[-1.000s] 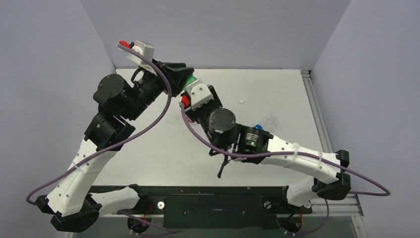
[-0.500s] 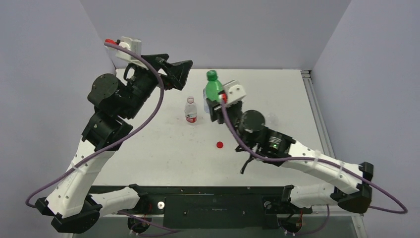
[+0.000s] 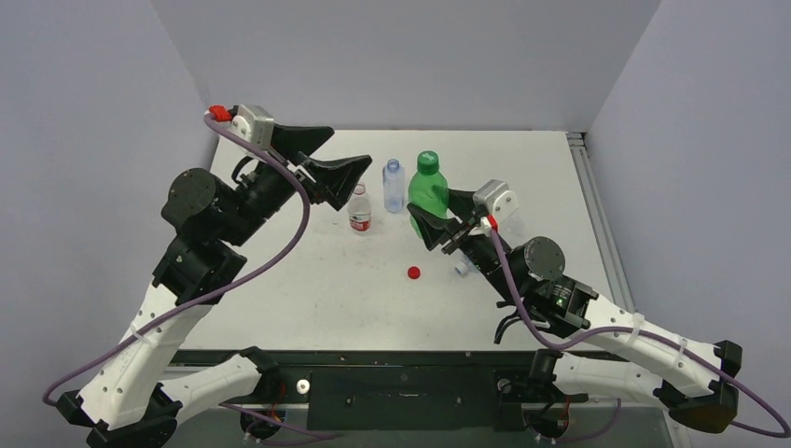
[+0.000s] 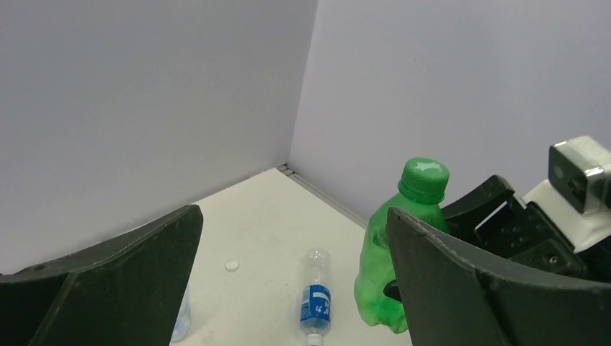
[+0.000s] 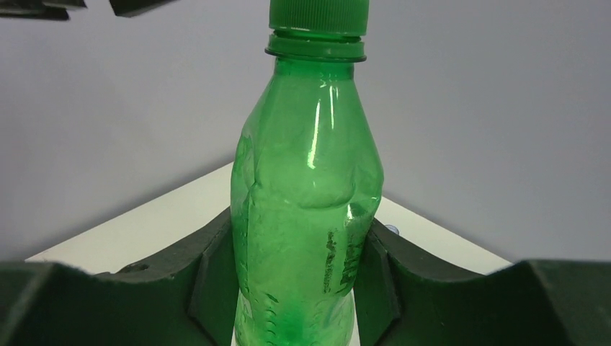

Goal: Unscrew the bottle caps
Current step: Unscrew the bottle cap from the plastic bottle.

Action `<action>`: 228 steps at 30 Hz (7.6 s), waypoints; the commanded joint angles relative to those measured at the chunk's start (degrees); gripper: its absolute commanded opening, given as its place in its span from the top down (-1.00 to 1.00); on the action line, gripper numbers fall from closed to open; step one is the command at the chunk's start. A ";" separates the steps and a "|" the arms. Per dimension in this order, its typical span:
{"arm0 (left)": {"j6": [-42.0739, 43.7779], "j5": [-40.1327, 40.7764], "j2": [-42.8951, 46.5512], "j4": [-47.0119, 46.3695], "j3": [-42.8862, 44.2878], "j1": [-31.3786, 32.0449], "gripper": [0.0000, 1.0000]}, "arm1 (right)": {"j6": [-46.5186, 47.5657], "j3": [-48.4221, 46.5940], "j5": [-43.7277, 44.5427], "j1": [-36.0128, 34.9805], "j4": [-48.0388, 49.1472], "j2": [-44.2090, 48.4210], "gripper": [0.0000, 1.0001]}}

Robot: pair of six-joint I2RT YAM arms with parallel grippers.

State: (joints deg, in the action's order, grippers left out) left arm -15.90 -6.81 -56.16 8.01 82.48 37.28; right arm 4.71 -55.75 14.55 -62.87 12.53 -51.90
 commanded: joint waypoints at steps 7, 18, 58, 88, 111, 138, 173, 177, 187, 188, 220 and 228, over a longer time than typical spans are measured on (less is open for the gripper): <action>1.50 -8.07 0.36 -3.56 -3.14 -0.34 -0.93 | 1.44 4.66 -5.90 0.29 11.49 5.02 1.00; -0.49 -13.18 1.19 -5.28 -4.67 -0.28 -0.93 | -0.65 4.24 -12.67 0.29 13.47 6.83 1.00; 0.94 -45.63 -0.63 -8.25 -5.37 3.69 0.62 | -12.84 -14.92 -19.19 -4.80 5.97 -6.18 -0.16; 11.95 -26.41 1.62 -1.57 -11.32 4.47 1.00 | -16.93 -45.31 -19.90 3.99 -31.48 -17.37 0.43; 11.59 -25.58 1.65 -2.81 -12.64 4.64 1.00 | -16.58 -49.02 -15.55 5.33 -37.83 -20.46 1.00; 1.15 -35.06 -0.29 -13.59 -12.09 4.42 0.98 | -17.27 -42.41 -44.21 8.39 -28.22 -19.83 1.00; 15.64 -8.60 2.12 -11.94 -18.76 7.11 1.00 | -21.41 -57.62 -6.81 2.77 -44.42 -28.00 -0.08; 17.24 -8.45 2.44 -12.16 -19.16 7.32 1.00 | -21.93 -58.02 -6.95 2.59 -44.43 -29.40 0.07; 17.17 -8.88 2.97 -12.23 -19.61 7.72 1.00 | -22.34 -55.77 -6.75 2.70 -41.98 -28.70 0.82; 17.06 -8.94 2.98 -12.27 -19.71 7.72 1.00 | -22.32 -54.77 -7.12 2.68 -41.50 -28.39 0.91; 11.49 -26.23 2.05 -13.30 -17.62 11.99 1.00 | -17.03 -43.91 -31.61 12.94 -33.99 -14.98 -0.57; 19.15 -8.93 1.28 -13.43 -19.32 11.95 0.97 | -14.15 -58.61 -5.53 2.15 -51.02 -24.57 -0.60</action>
State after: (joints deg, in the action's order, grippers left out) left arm -1.74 -25.98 -54.92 -4.40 62.76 49.08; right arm -12.12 -107.28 -7.51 -56.73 -28.62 -71.31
